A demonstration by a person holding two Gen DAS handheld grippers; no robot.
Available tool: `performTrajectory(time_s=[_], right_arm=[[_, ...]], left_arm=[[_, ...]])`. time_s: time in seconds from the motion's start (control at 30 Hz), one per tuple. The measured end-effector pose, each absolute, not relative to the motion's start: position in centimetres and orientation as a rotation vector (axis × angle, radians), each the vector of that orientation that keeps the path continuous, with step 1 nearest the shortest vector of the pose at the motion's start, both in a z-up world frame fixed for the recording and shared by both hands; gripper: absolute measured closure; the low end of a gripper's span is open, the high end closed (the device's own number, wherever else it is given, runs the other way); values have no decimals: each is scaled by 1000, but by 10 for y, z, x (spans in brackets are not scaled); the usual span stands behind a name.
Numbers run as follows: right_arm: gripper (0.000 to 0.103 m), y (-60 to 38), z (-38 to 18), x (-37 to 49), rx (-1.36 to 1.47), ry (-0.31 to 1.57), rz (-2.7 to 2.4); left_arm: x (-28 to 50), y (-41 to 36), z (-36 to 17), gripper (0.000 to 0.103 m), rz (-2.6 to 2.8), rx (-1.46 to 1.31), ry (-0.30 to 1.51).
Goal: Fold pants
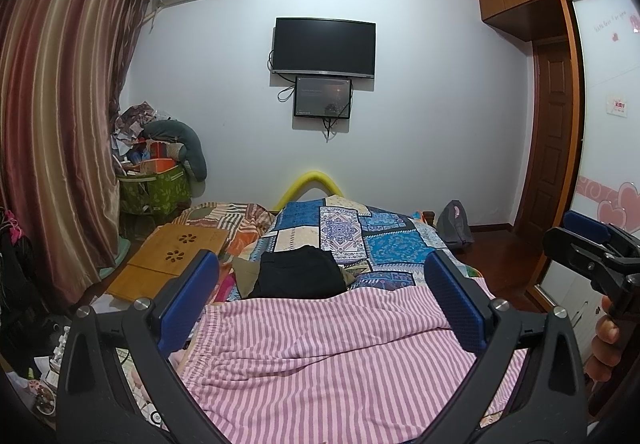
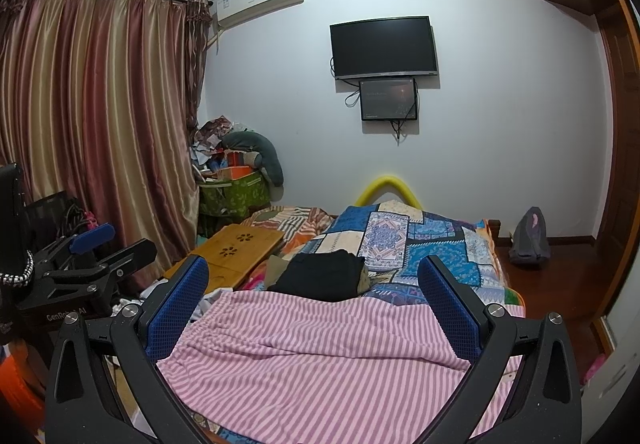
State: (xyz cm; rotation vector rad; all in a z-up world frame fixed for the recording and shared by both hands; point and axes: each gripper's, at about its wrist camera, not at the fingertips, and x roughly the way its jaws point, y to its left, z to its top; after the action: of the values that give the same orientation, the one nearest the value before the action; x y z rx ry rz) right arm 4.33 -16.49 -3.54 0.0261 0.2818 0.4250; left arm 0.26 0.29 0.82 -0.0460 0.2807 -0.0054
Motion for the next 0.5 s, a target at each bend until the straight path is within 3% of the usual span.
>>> performTrajectory(time_s=[0.5], right_arm=[[0, -157, -58, 73, -6, 328, 407]], left_arm=[[22, 22, -7, 0, 37, -22, 286]])
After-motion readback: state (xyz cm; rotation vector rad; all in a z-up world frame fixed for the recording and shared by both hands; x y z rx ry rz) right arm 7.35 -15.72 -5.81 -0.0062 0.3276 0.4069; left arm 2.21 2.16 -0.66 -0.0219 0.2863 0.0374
